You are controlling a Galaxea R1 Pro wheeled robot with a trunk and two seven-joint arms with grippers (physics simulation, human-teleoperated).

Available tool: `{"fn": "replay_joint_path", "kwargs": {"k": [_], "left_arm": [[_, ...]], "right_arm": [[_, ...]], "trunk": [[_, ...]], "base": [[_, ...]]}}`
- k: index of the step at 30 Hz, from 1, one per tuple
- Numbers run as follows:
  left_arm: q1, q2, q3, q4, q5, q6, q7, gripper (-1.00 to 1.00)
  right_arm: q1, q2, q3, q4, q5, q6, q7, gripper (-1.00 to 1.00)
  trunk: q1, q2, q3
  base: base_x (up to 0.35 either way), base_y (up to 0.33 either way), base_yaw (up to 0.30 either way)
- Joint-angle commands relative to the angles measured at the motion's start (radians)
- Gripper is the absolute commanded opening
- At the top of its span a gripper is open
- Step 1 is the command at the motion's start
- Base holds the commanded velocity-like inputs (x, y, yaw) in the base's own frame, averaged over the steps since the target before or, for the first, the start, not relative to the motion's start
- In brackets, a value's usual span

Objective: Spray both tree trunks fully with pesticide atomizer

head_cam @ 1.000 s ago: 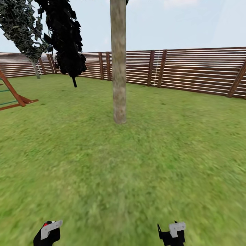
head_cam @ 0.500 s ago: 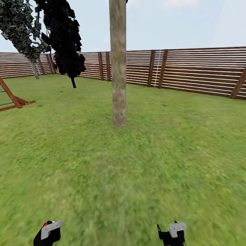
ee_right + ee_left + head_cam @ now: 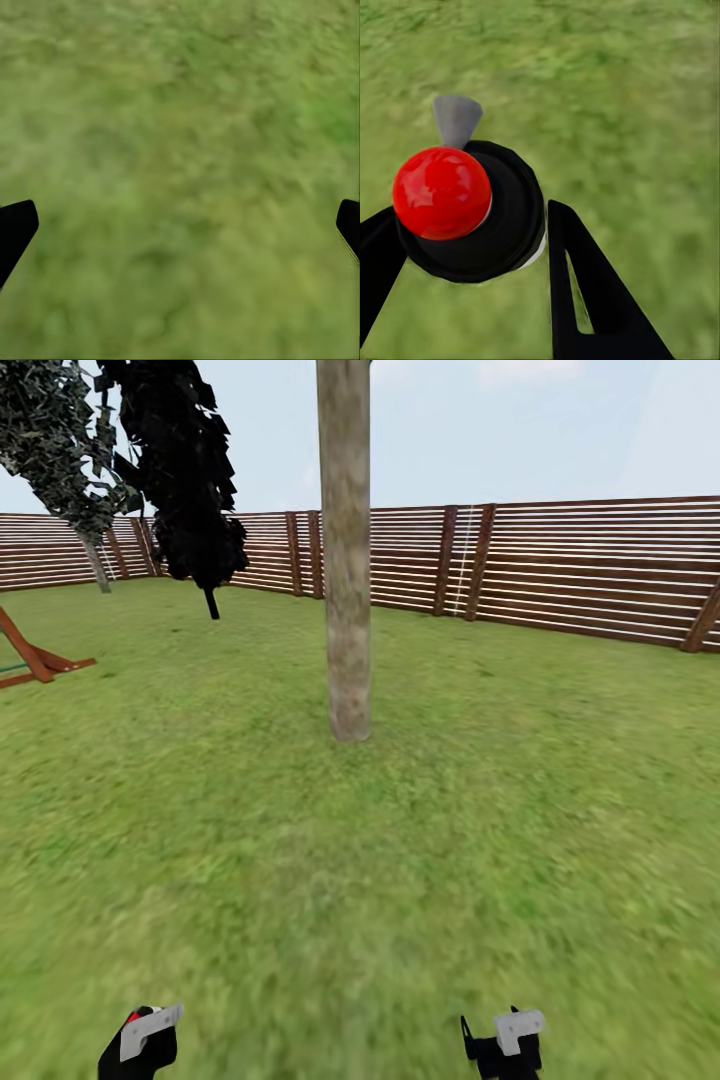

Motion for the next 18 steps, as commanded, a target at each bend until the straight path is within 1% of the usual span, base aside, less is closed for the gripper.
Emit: {"fn": "replay_joint_path", "kwargs": {"k": [1, 18], "left_arm": [[-0.001, 0.001, -0.007, 0.000, 0.003, -0.003, 0.007, -1.00], [-0.001, 0.001, -0.005, 0.000, 0.003, -0.003, 0.007, -1.00]], "right_arm": [[-0.001, 0.000, 0.008, 0.000, 0.005, -0.001, -0.010, 1.00], [-0.001, 0.001, 0.008, 0.001, 0.005, -0.001, -0.010, 1.00]], "trunk": [[0.000, 0.000, -0.001], [0.000, 0.000, -0.001]], "base": [[0.340, 0.000, 0.000], [0.340, 0.000, 0.000]]}}
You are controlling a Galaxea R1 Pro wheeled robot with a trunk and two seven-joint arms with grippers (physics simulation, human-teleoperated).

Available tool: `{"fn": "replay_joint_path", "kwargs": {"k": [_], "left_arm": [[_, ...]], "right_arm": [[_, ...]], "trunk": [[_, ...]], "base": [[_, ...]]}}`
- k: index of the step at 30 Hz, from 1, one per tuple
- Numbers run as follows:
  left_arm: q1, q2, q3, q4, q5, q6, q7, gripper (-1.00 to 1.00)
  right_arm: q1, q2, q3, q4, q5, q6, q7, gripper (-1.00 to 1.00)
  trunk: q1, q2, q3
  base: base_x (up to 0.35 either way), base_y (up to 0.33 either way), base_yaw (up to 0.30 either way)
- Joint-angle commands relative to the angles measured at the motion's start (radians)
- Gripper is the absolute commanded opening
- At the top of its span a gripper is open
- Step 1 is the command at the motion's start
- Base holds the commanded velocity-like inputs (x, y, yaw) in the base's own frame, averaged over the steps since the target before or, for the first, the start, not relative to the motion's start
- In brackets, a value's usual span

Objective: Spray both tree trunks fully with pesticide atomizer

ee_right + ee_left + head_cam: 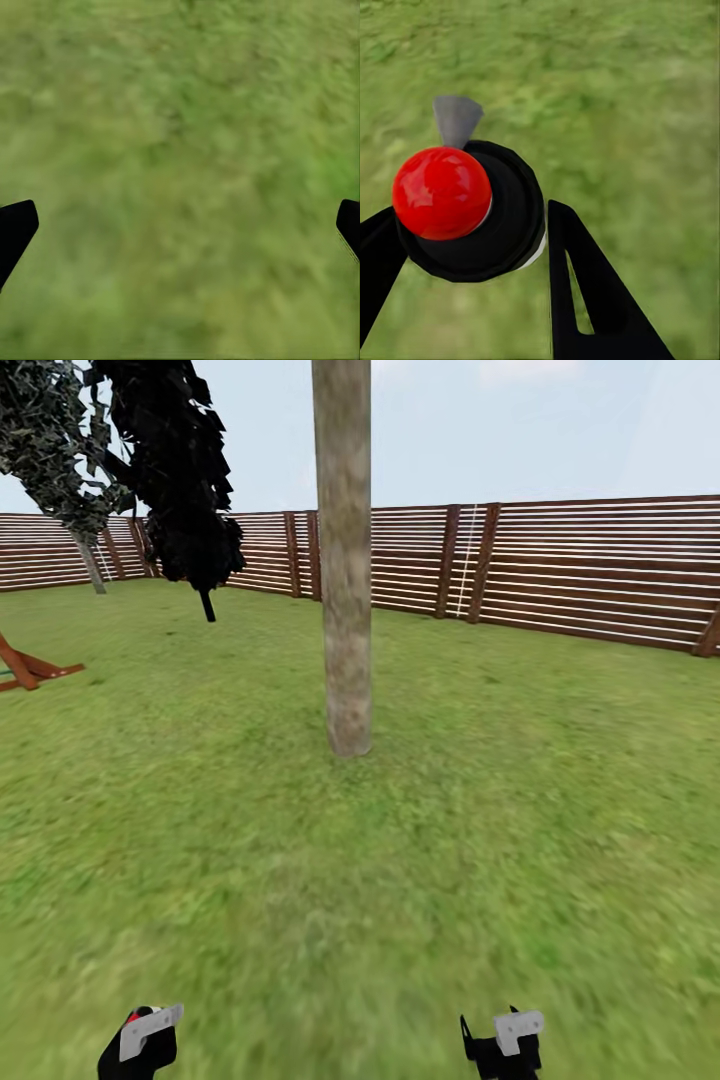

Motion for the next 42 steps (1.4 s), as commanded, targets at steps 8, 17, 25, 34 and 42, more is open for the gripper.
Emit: {"fn": "replay_joint_path", "kwargs": {"k": [8, 17, 25, 34, 42], "left_arm": [[-0.001, 0.001, -0.007, 0.000, 0.003, -0.003, 0.007, -1.00], [-0.001, 0.001, -0.007, 0.000, 0.003, -0.003, 0.007, -1.00], [-0.001, 0.001, -0.007, 0.000, 0.003, -0.003, 0.007, -1.00], [-0.001, 0.001, -0.007, 0.000, 0.003, -0.003, 0.007, -1.00], [-0.001, 0.001, -0.007, 0.000, 0.003, -0.003, 0.007, -1.00]], "right_arm": [[-0.001, 0.000, 0.008, 0.000, 0.005, -0.001, -0.010, 1.00], [-0.001, 0.000, 0.009, 0.000, 0.005, -0.001, -0.010, 1.00], [-0.001, 0.001, 0.009, -0.001, 0.005, -0.001, -0.010, 1.00], [-0.001, 0.001, 0.008, -0.001, 0.005, -0.001, -0.010, 1.00], [-0.001, 0.001, 0.008, -0.001, 0.005, -0.001, -0.010, 1.00]], "trunk": [[0.000, 0.000, -0.001], [0.000, 0.000, -0.001], [0.000, 0.000, -0.001], [0.000, 0.000, -0.001], [0.000, 0.000, -0.001]], "base": [[0.340, 0.000, 0.000], [0.340, 0.000, 0.000], [0.340, 0.000, 0.000], [0.340, 0.000, 0.000], [0.340, 0.000, 0.000]]}}
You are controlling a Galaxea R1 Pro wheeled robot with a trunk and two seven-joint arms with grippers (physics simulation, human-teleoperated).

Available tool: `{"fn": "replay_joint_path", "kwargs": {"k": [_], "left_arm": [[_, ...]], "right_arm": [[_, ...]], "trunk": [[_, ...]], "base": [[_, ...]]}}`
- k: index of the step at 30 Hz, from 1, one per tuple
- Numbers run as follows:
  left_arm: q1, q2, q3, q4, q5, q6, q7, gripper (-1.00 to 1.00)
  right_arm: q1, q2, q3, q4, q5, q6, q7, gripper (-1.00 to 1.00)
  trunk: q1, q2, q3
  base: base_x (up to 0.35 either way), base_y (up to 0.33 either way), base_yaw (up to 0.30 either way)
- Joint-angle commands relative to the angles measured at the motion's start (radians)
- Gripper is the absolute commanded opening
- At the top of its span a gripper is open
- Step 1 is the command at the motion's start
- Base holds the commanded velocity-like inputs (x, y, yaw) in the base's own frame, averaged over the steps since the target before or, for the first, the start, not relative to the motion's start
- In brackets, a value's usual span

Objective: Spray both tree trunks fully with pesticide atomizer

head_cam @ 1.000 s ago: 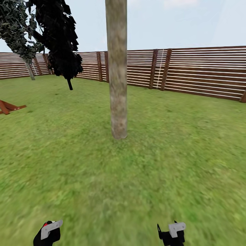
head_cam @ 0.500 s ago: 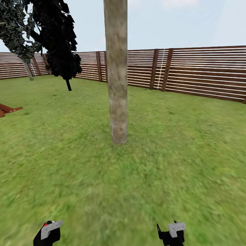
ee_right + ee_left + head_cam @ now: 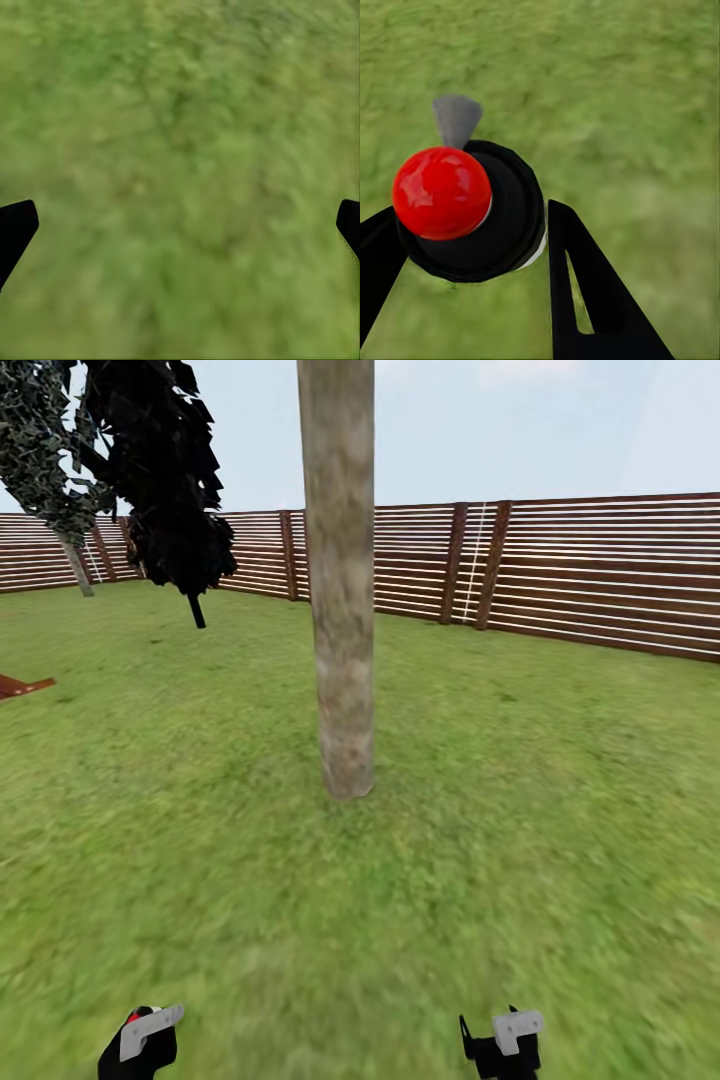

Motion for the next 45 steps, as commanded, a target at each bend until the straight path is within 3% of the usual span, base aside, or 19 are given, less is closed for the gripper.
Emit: {"fn": "replay_joint_path", "kwargs": {"k": [1, 26, 41, 42, 43, 44, 45], "left_arm": [[-0.001, 0.001, -0.007, 0.000, 0.003, -0.003, 0.007, -1.00], [-0.001, 0.006, -0.006, -0.001, 0.003, -0.003, 0.006, -1.00], [-0.002, 0.008, -0.018, 0.012, -0.007, 0.004, -0.006, -1.00], [-0.011, 0.013, -0.029, 0.003, -0.040, 0.010, -0.043, -1.00], [-0.016, 0.025, -0.039, 0.000, -0.127, 0.033, -0.102, -1.00], [-0.100, 0.040, -0.043, -0.001, -0.377, 0.136, -0.339, -1.00], [-0.188, 0.051, -0.044, 0.000, -0.543, 0.217, -0.529, -1.00]], "right_arm": [[-0.001, 0.000, 0.008, 0.001, 0.005, -0.001, -0.010, 1.00], [-0.001, 0.000, 0.008, 0.001, 0.004, -0.001, -0.010, 1.00], [-0.001, 0.001, 0.011, -0.006, 0.008, 0.000, -0.004, 1.00], [-0.002, -0.006, 0.012, -0.020, 0.018, 0.002, -0.001, 1.00], [-0.002, -0.012, 0.028, -0.078, 0.084, 0.003, 0.005, 1.00], [-0.003, -0.016, 0.060, -0.230, 0.325, 0.139, 0.178, 1.00], [-0.015, -0.017, 0.064, -0.367, 0.428, 0.298, 0.442, 1.00]], "trunk": [[0.000, 0.000, -0.001], [0.000, 0.000, -0.001], [0.000, 0.000, -0.001], [0.000, 0.000, -0.001], [0.000, 0.000, -0.001], [0.000, 0.000, -0.001], [0.000, 0.000, -0.001]], "base": [[0.340, 0.000, 0.000], [0.339, -0.002, 0.000], [0.229, -0.172, 0.000], [0.007, -0.005, 0.000], [0.002, -0.002, 0.000], [0.000, 0.000, 0.000], [0.000, 0.000, 0.000]]}}
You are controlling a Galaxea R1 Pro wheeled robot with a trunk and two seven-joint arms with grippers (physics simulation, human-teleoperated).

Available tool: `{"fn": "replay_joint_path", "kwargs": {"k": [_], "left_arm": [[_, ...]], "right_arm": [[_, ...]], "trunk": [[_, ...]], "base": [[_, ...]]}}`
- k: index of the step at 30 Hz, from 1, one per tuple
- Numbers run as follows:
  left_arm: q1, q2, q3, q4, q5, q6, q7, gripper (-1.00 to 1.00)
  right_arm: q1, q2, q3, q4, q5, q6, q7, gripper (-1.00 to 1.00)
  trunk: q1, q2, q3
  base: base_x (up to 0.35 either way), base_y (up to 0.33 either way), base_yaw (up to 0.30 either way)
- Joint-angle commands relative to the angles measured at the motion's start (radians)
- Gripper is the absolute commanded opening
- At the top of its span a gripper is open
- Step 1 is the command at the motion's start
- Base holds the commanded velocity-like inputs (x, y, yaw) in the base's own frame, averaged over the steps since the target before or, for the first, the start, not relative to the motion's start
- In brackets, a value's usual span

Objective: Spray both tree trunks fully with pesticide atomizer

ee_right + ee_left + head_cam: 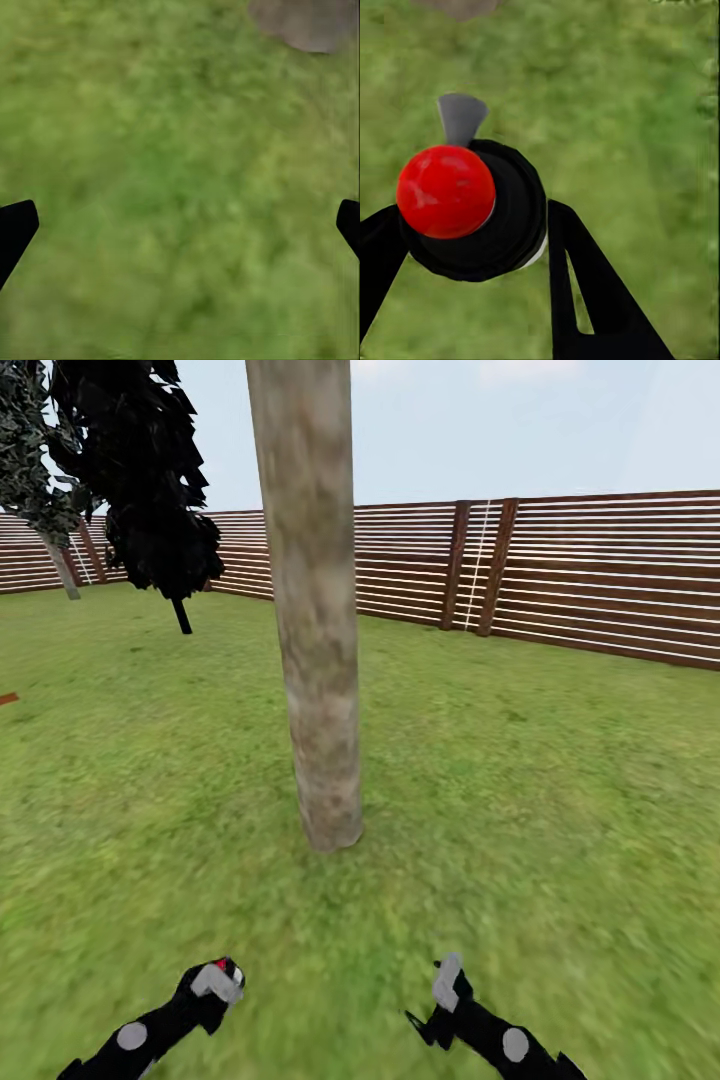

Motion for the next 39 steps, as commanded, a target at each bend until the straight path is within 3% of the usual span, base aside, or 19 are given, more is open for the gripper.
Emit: {"fn": "replay_joint_path", "kwargs": {"k": [1, 2, 5, 9, 16, 17, 21, 24, 26, 30, 32, 39], "left_arm": [[-0.039, 0.005, 0.007, -0.002, -0.069, 0.038, -0.086, -1.00], [-0.055, 0.006, 0.008, -0.003, -0.108, 0.057, -0.139, -1.00], [-0.109, 0.008, 0.009, -0.004, -0.289, 0.088, -0.362, -1.00], [-0.143, 0.005, 0.008, -0.021, -0.392, 0.094, -0.491, -1.00], [-0.146, -0.014, 0.005, -0.025, -0.405, 0.096, -0.522, -1.00], [-0.146, -0.018, 0.003, -0.025, -0.405, 0.096, -0.522, -1.00], [-0.146, -0.055, -0.048, -0.025, -0.407, 0.097, -0.522, -1.00], [-0.146, -0.087, -0.081, -0.025, -0.407, 0.104, -0.521, -1.00], [-0.147, -0.107, -0.088, -0.025, -0.410, 0.105, -0.521, -1.00], [-0.149, -0.167, -0.096, -0.026, -0.480, 0.114, -0.520, -1.00], [-0.162, -0.186, -0.096, -0.026, -0.493, 0.130, -0.520, -1.00], [-0.182, -0.224, -0.096, -0.027, -0.512, 0.155, -0.515, -1.00]], "right_arm": [[-0.011, -0.001, -0.002, -0.060, 0.030, 0.029, 0.110, 1.00], [-0.020, -0.001, -0.002, -0.085, 0.036, 0.039, 0.159, 1.00], [-0.077, -0.002, -0.001, -0.130, 0.046, 0.056, 0.327, 1.00], [-0.125, -0.001, -0.002, -0.138, 0.047, 0.096, 0.463, 1.00], [-0.134, 0.010, 0.003, -0.139, 0.050, 0.103, 0.501, 1.00], [-0.134, 0.011, 0.003, -0.139, 0.050, 0.104, 0.510, -1.00], [-0.136, 0.019, 0.004, -0.147, 0.049, 0.104, 0.527, -1.00], [-0.137, 0.041, 0.004, -0.171, 0.048, 0.104, 0.531, -1.00], [-0.137, 0.056, 0.004, -0.174, 0.049, 0.104, 0.546, -1.00], [-0.137, 0.073, 0.004, -0.175, 0.051, 0.104, 0.571, -1.00], [-0.137, 0.077, 0.004, -0.175, 0.050, 0.104, 0.572, -1.00], [-0.137, 0.081, 0.004, -0.175, 0.050, 0.104, 0.572, -1.00]], "trunk": [[0.000, 0.000, -0.001], [0.000, 0.000, -0.001], [0.000, 0.000, -0.001], [0.000, 0.000, -0.001], [0.000, 0.000, -0.001], [0.000, 0.000, -0.001], [0.000, 0.000, -0.001], [0.000, 0.000, -0.001], [0.000, 0.000, -0.001], [0.000, 0.000, -0.001], [0.000, 0.000, -0.001], [0.000, 0.000, -0.001]], "base": [[0.000, 0.000, 0.000], [0.000, 0.000, 0.000], [0.000, 0.000, 0.000], [0.000, 0.000, 0.000], [0.000, 0.000, 0.000], [0.000, 0.000, 0.000], [0.000, 0.000, 0.000], [0.000, 0.000, 0.000], [0.000, 0.000, 0.000], [0.000, 0.000, 0.000], [0.000, 0.000, 0.000], [0.000, 0.000, 0.000]]}}
